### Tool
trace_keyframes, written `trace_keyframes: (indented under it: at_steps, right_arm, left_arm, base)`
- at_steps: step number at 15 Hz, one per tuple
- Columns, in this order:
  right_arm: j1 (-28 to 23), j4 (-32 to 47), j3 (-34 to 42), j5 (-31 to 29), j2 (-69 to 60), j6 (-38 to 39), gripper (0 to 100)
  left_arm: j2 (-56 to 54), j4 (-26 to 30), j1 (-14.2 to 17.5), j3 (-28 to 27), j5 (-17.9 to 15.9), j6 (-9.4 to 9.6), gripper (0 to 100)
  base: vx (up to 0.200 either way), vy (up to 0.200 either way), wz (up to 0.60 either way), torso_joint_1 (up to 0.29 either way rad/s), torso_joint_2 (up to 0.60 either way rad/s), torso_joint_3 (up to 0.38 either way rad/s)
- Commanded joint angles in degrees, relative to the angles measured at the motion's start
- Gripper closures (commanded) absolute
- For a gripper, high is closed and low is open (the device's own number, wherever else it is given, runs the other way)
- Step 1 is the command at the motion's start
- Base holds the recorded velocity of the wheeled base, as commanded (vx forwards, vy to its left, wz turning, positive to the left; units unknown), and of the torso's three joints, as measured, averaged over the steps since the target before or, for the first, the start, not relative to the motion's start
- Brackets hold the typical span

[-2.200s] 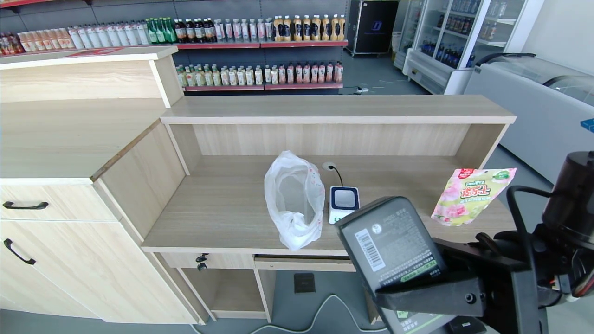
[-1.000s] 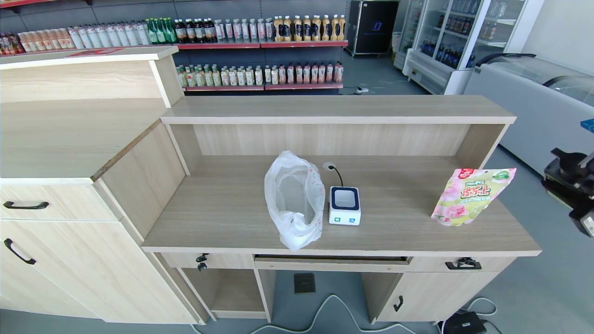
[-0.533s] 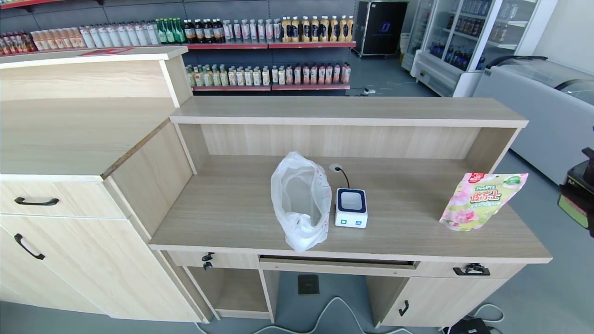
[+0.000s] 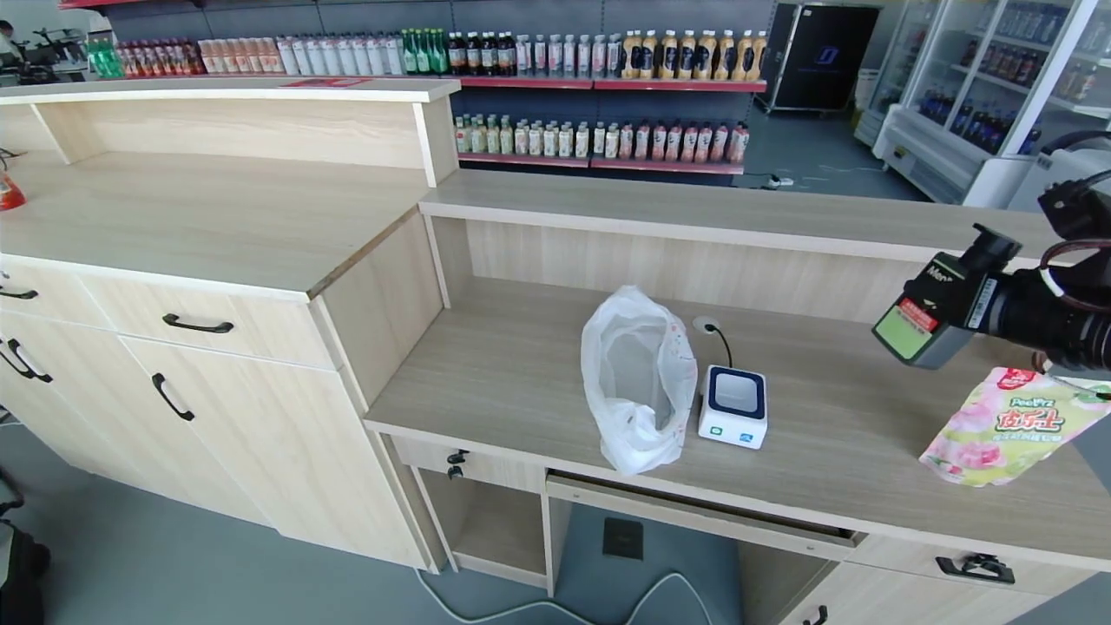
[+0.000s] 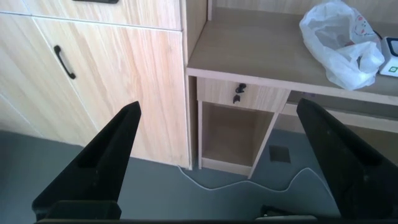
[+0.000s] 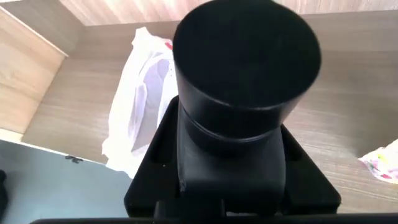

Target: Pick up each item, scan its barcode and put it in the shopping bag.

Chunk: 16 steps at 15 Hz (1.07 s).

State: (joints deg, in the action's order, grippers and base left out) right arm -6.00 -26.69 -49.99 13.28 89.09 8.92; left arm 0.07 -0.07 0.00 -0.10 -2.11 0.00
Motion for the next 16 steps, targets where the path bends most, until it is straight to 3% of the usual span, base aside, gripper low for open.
trace_keyframes:
  at_steps: [1,6,9,16]
  right_arm:
    - [-0.33,-0.39,-3.09,3.69,10.67,2.33,100]
    - [-2.88,-3.72,-5.73,13.71,18.31,2.06,100]
    - [-3.49,-4.69,-6.52,13.09,22.44,-1.72,100]
    - [-2.70,-10.32,-8.45,13.09,28.60,-1.19,100]
  left_arm:
    - [0.01,-0.01,0.00,0.01,0.00,0.00,0]
    - [0.01,-0.01,0.00,0.01,0.00,0.00,0]
    - [0.01,-0.01,0.00,0.01,0.00,0.00,0]
    - [0.01,-0.01,0.00,0.01,0.00,0.00,0]
  base:
    - [0.000,0.000,0.00,0.000,0.00,0.000]
    - [0.000,0.000,0.00,0.000,0.00,0.000]
    - [0.000,0.000,0.00,0.000,0.00,0.000]
    - [0.000,0.000,0.00,0.000,0.00,0.000]
